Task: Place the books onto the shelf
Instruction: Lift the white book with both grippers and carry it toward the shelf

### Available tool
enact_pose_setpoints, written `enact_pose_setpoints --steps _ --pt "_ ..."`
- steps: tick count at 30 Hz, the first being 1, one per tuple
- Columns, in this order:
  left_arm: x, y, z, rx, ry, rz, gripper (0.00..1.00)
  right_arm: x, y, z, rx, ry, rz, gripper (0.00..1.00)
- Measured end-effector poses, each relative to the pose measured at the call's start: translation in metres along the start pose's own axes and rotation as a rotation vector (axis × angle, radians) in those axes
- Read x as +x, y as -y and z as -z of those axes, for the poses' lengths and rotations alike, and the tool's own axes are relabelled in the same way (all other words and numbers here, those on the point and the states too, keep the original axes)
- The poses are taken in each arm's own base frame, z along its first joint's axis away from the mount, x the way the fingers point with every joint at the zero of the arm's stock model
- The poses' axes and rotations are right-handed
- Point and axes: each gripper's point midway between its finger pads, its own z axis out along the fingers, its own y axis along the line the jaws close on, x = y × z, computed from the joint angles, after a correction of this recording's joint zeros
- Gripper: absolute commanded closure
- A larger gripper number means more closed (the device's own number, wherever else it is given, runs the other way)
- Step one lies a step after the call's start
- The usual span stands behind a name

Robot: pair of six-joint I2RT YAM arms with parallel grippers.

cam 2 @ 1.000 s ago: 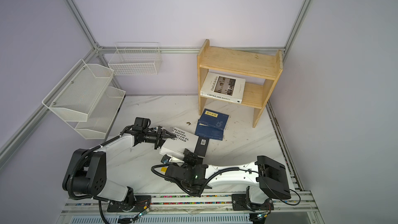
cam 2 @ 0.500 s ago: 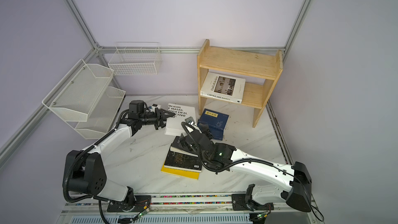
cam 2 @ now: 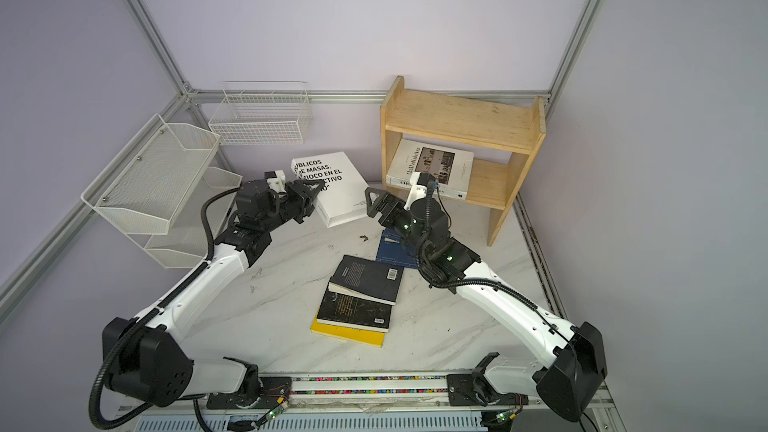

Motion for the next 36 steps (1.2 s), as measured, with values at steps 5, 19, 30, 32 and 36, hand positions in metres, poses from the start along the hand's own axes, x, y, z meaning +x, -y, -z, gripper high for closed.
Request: enact_pose_setpoints --steps 5,19,30,32,36 --pt "0.002 0.055 0.014 0.118 0.106 -0.099 0.64 0.019 0.002 -0.016 -0.164 -0.116 -0.170 0.03" --pt "0.020 0.074 -0.014 0.207 0.155 -0.133 0.64 0.033 -0.040 -0.018 -0.430 -0.238 -0.277 0.06" --pt "0.026 0.090 -0.015 0.273 0.182 -0.099 0.64 0.022 -0.053 -0.019 -0.522 -0.198 -0.319 0.29" --pt "0.024 0.092 -0.016 0.283 0.197 -0.088 0.64 0.019 -0.051 -0.022 -0.523 -0.178 -0.331 0.36" --pt "0.027 0.097 -0.015 0.305 0.202 -0.077 0.59 0.016 -0.050 -0.024 -0.522 -0.158 -0.349 0.47"
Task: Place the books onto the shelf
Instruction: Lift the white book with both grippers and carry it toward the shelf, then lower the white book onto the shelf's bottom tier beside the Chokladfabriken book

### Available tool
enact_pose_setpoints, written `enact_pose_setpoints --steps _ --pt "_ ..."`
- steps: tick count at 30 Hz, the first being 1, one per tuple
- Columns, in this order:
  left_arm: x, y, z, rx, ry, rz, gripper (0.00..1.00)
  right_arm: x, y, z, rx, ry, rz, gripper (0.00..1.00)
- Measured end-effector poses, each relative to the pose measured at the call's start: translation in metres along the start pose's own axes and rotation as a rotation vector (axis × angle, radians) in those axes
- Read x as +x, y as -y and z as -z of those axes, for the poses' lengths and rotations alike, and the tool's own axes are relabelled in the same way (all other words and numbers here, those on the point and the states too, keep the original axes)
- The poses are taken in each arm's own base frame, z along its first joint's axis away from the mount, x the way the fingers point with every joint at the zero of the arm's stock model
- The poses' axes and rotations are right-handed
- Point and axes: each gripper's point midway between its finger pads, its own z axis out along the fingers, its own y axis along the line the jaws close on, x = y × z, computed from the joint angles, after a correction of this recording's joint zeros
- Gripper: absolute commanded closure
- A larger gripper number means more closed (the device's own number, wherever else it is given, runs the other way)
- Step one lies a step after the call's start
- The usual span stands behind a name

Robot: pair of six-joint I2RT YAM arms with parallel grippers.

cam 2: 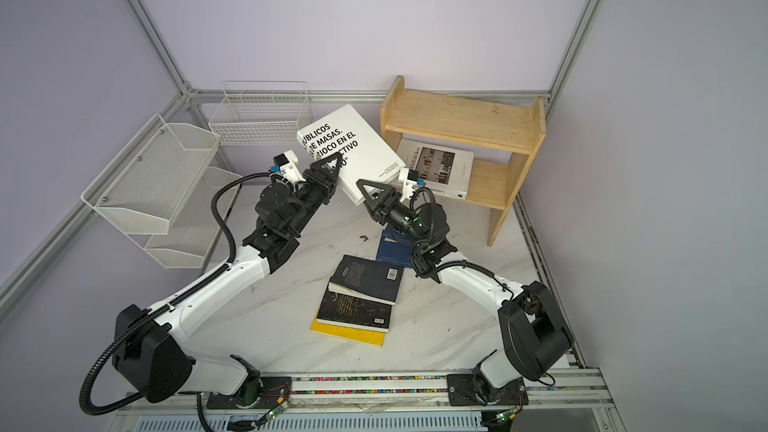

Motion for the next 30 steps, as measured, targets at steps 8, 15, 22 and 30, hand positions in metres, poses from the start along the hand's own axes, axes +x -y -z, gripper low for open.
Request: enact_pose_setpoints --steps 8,15,22,30 --pt "0.006 0.005 0.000 0.024 -0.033 0.009 0.25 -0.017 -0.005 0.009 0.002 0.009 0.016 0.52" --pt "-0.008 -0.023 -0.006 -0.013 -0.131 0.057 0.09 -0.039 -0.003 0.034 0.058 -0.070 0.036 0.56" --pt "-0.019 -0.045 -0.006 -0.005 -0.335 0.113 0.05 -0.043 -0.019 0.065 0.113 -0.157 0.030 0.58" --pt "-0.002 -0.022 0.000 0.064 -0.583 0.093 0.07 -0.029 -0.031 0.079 0.101 -0.273 0.008 0.60"
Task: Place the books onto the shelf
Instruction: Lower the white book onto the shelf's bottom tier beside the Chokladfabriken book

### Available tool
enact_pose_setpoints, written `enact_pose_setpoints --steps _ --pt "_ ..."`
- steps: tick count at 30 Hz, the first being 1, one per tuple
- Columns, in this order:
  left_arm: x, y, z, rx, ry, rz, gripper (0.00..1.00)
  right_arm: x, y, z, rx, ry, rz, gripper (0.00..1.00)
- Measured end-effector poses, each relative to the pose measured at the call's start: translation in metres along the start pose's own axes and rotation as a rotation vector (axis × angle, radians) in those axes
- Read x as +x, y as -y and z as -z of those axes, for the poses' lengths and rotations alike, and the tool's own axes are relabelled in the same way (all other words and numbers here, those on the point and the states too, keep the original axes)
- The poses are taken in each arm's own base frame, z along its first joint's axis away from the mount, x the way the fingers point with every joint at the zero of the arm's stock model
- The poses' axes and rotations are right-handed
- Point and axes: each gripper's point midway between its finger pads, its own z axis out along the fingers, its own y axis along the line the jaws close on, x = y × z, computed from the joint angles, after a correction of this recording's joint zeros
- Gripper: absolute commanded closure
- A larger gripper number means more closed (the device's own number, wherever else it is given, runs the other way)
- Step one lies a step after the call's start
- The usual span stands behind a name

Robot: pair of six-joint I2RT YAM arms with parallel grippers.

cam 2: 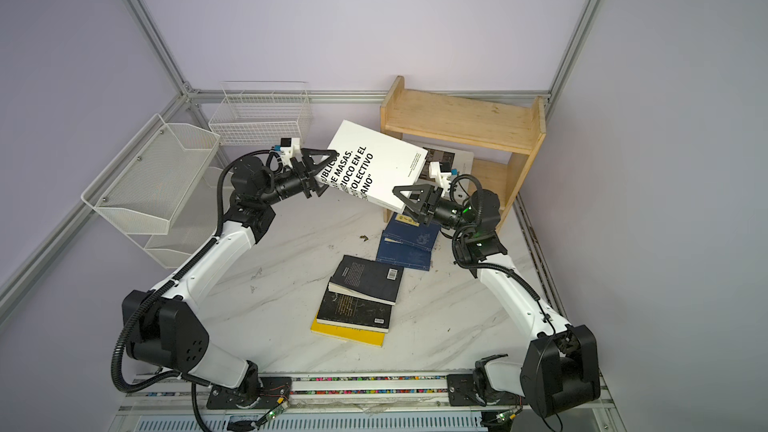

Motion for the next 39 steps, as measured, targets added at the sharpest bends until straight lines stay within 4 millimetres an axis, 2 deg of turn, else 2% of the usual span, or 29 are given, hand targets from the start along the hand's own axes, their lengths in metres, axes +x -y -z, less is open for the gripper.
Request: enact_pose_setpoints --steps 4,9,14,17,20,25,29,35,39 --pt "0.013 -0.004 -0.005 0.010 -0.103 0.020 0.17 0.001 0.003 0.004 0.010 -0.021 -0.019 0.59" --pt "0.021 -0.007 -0.004 -0.012 -0.164 0.020 0.38 0.002 0.013 0.005 0.029 -0.039 -0.049 0.59" --pt "0.025 -0.011 -0.003 -0.037 -0.185 0.009 0.50 0.003 0.022 0.005 0.055 -0.044 -0.076 0.55" --pt "0.023 -0.011 -0.003 -0.037 -0.176 0.009 0.57 0.002 0.027 0.005 0.067 -0.035 -0.074 0.47" --pt "0.019 -0.006 -0.005 -0.023 -0.153 -0.002 0.62 0.000 0.039 0.007 0.090 -0.001 -0.081 0.31" --pt "0.015 -0.002 -0.011 -0.017 -0.101 -0.022 0.63 0.000 0.063 0.018 0.145 0.093 -0.125 0.17" --pt "0.022 0.004 -0.021 -0.008 -0.090 -0.029 0.64 0.004 0.062 0.035 0.154 0.188 -0.131 0.14" --pt "0.036 0.023 -0.035 0.054 -0.092 -0.025 0.64 0.001 0.037 0.045 0.106 0.262 -0.075 0.17" --pt "0.042 0.028 -0.043 0.079 -0.097 -0.014 0.63 -0.002 0.030 0.048 0.083 0.300 -0.059 0.30"
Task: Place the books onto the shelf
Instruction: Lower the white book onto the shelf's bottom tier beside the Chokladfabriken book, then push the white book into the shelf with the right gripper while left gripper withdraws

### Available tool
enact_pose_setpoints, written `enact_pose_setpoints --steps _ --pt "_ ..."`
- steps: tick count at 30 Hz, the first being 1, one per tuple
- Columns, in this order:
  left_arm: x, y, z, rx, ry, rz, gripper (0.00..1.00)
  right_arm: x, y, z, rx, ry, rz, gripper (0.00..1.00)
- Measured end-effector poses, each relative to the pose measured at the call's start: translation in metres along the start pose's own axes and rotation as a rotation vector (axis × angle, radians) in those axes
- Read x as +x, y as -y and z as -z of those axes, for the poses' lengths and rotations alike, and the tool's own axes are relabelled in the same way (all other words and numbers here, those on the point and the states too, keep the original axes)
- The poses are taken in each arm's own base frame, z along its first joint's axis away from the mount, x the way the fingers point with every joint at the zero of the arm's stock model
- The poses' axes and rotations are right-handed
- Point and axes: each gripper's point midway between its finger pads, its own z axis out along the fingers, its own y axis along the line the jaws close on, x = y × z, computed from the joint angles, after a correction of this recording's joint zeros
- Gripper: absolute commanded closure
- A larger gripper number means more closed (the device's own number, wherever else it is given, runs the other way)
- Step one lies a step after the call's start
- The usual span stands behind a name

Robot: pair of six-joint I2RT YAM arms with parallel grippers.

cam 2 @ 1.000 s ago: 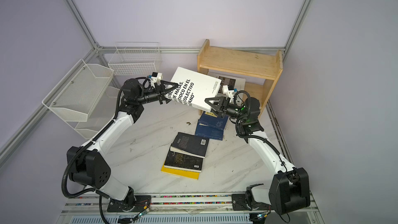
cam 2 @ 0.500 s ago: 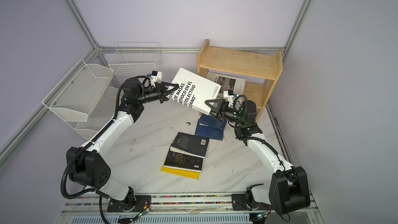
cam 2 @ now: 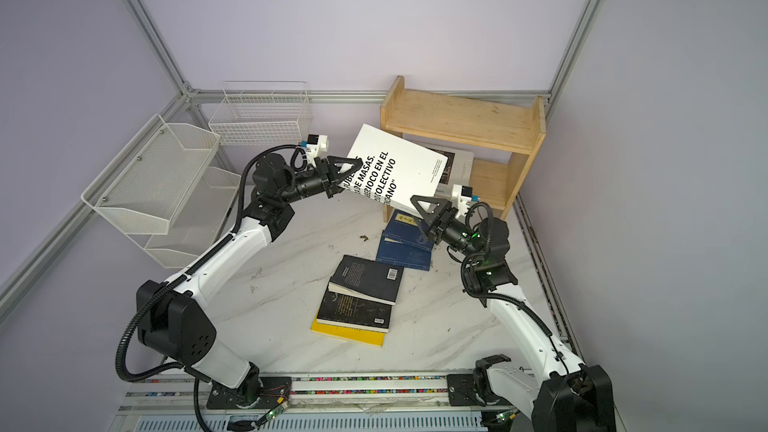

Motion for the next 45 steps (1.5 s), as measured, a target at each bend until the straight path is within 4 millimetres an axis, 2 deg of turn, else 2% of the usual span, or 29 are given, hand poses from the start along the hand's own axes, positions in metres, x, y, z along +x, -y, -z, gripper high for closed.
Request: enact_pose_setpoints --steps 3,10,16,18,20,24,28,31,33,37,41,45 --pt "0.006 -0.008 -0.003 -0.002 -0.002 0.023 0.63 -0.002 -0.001 0.004 -0.007 0.026 0.004 0.39" --pt "0.027 -0.041 -0.007 -0.044 -0.016 0.116 0.59 0.000 0.014 0.019 0.015 0.092 -0.017 0.48" --pt "0.041 -0.051 -0.013 -0.059 -0.026 0.147 0.51 0.004 0.020 0.036 0.039 0.141 -0.039 0.57" --pt "0.043 -0.049 -0.015 -0.056 -0.029 0.150 0.43 0.005 0.018 0.040 0.047 0.153 -0.041 0.58" --pt "0.044 -0.047 -0.016 -0.048 -0.029 0.144 0.24 0.005 0.017 0.044 0.057 0.167 -0.040 0.59" --pt "0.044 -0.055 -0.016 -0.081 -0.018 0.133 0.08 0.000 0.027 0.043 0.097 0.174 -0.037 0.60" --pt "0.035 -0.082 -0.006 -0.186 0.020 0.129 0.00 -0.019 0.043 0.036 0.162 0.182 -0.040 0.60" --pt "0.017 -0.095 0.012 -0.246 0.070 0.126 0.00 -0.041 0.049 0.037 0.194 0.206 -0.025 0.60" --pt "0.002 -0.095 0.027 -0.268 0.113 0.115 0.00 -0.055 0.047 0.039 0.201 0.220 -0.003 0.60" --pt "-0.022 -0.083 0.056 -0.276 0.188 0.072 0.00 -0.080 0.039 0.042 0.199 0.225 0.041 0.60" --pt "-0.025 -0.078 0.062 -0.275 0.197 0.041 0.00 -0.098 0.040 0.040 0.208 0.206 0.069 0.59" --pt "-0.018 -0.096 0.062 -0.325 0.156 0.036 0.00 -0.110 0.046 0.028 0.227 0.161 0.089 0.59"
